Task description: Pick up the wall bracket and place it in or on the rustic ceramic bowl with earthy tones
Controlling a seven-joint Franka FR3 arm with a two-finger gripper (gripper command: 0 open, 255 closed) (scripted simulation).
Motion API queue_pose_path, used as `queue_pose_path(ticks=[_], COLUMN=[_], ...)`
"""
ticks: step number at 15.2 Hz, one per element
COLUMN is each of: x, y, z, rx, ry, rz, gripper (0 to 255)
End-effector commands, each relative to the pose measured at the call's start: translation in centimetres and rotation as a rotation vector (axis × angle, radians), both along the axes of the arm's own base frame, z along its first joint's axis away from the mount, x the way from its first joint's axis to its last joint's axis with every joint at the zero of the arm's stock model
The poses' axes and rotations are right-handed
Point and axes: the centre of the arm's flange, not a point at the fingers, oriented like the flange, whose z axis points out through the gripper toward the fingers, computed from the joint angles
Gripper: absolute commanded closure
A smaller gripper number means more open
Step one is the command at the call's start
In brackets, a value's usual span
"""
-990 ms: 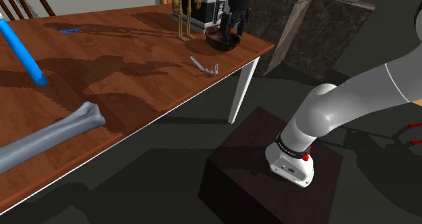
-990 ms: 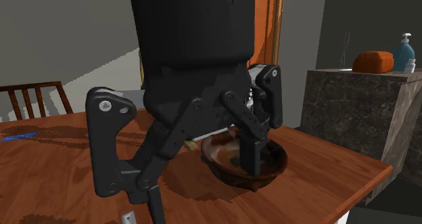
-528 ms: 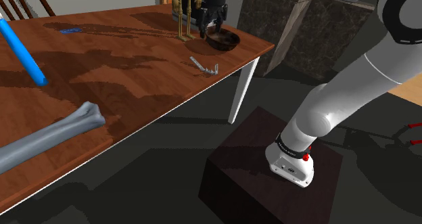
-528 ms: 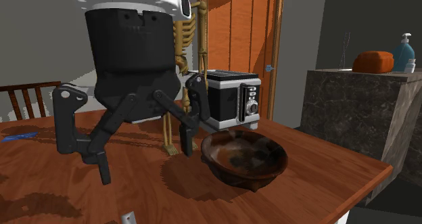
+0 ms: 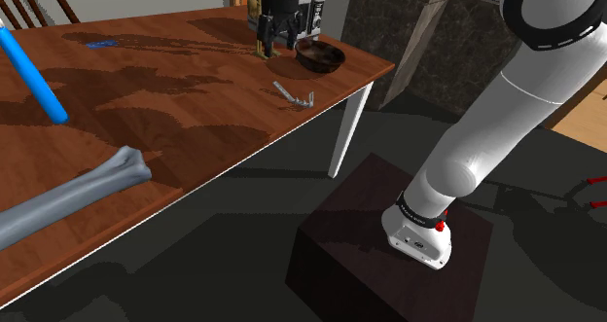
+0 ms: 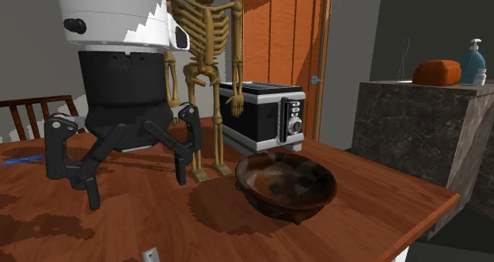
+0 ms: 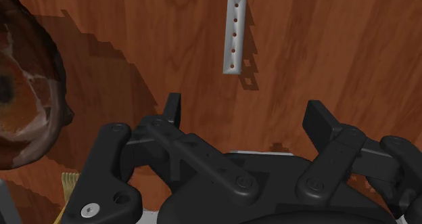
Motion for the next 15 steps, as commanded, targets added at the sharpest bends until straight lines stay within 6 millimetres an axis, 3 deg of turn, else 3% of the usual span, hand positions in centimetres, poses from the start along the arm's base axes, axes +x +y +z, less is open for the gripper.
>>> queue_pose_path(ticks=[1, 4, 12, 13, 15], x=[0.2, 0.2, 0.2, 0.2, 0.2], y=[0.1, 0.1, 0.1, 0.1, 0.1], z=[-1.0, -2.9, -2.9, -2.9, -2.9], rx=[0.001, 0.001, 0.001, 0.001, 0.001], ry=[-0.001, -0.001, -0.001, -0.001, -0.001], rz=[0.0, 0.0, 0.0, 0.0, 0.0], gripper=[0, 0, 0, 255, 255])
